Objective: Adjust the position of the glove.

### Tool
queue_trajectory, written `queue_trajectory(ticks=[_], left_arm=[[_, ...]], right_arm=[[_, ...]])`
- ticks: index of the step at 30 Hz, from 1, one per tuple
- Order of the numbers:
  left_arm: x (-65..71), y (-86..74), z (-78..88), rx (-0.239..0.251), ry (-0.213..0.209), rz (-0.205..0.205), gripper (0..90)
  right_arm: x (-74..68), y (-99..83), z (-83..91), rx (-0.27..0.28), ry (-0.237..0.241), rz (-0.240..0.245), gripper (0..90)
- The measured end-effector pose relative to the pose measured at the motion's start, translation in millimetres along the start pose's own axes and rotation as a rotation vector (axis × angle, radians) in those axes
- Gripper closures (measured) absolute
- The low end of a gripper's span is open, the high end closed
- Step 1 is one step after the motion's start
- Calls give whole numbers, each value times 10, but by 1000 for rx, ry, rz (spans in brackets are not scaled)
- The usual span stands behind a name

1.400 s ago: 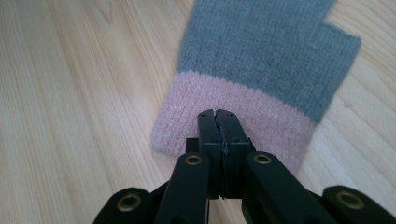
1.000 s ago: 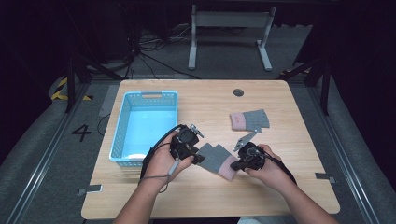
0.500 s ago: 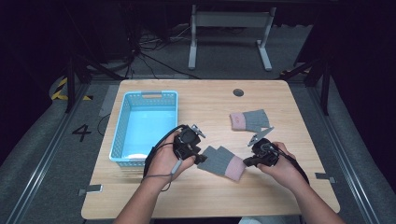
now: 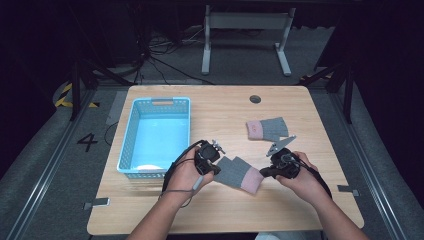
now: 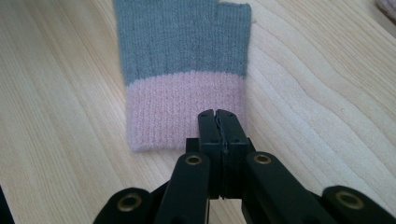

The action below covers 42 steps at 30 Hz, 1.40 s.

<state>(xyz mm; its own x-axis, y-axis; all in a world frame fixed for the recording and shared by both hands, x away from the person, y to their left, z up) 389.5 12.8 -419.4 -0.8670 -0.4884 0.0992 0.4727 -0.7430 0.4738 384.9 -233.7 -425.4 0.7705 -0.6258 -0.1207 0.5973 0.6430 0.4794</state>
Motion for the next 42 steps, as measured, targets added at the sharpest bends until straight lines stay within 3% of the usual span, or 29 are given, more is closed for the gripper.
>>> queue_trajectory(ticks=[10,19,24,32,42], left_arm=[[-17,0,-328,-39,19,29,896],[-4,-5,-376,-74,9,12,896],[93,10,-383,-108,-30,-8,895],[316,58,-422,-157,-108,-72,880],[493,88,-453,-178,-131,-120,873]], right_arm=[[18,-4,21,14,-2,-5,900],[18,-4,18,13,0,-3,900],[32,-8,32,14,-2,-13,900],[54,-18,39,15,-5,-18,900],[89,-33,64,16,-9,-25,900]])
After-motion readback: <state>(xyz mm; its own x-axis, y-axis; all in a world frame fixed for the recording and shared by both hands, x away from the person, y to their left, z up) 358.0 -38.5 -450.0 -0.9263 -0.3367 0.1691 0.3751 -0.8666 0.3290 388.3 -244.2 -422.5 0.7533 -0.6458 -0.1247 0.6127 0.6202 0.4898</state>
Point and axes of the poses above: each handheld gripper's, and its own axes: z roughly backward along the jaws, y roughly out of its top, x roughly to its right, the point moved 2 cm from there along -z, roughly forward along the jaws, and after that the axes turned 5 degrees about -z, right-handed, at the moved point
